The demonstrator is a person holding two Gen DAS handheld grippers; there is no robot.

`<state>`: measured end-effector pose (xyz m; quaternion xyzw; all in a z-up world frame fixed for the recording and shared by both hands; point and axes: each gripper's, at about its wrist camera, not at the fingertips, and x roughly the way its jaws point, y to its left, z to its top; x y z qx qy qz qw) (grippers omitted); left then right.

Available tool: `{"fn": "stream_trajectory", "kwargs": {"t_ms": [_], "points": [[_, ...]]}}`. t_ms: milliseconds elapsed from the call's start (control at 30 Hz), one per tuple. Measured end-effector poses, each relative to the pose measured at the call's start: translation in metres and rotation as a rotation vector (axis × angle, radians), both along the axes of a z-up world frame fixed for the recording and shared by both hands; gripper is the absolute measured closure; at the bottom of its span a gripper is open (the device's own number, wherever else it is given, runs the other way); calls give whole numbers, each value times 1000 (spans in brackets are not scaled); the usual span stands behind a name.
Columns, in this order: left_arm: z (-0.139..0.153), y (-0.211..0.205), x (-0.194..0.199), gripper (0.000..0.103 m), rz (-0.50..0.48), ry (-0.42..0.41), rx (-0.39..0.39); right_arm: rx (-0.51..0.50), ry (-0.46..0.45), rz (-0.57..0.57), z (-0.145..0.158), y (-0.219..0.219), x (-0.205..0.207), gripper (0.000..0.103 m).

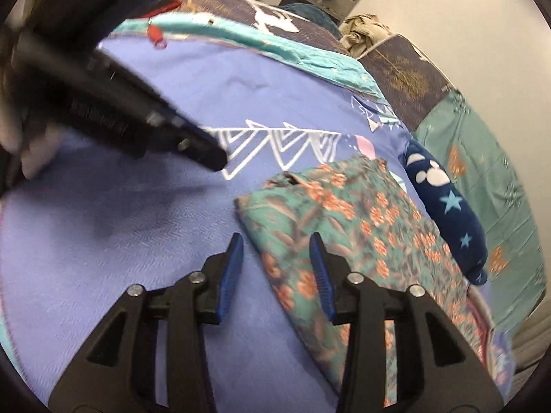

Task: Fold small clothes

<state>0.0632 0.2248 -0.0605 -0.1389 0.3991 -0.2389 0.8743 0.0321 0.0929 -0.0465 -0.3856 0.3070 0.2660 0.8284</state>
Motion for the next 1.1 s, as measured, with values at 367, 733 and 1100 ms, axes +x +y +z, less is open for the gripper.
{"fn": "stream_trajectory", "kwargs": {"t_ms": [367, 733, 1100], "points": [[4, -40, 133, 69, -195, 34, 54, 5, -95, -60, -8, 16, 17, 91], [20, -35, 155, 101, -127, 5, -97, 202, -60, -51, 41, 2, 5, 98], [8, -18, 145, 80, -29, 34, -85, 218, 135, -44, 8, 0, 4, 92]]}}
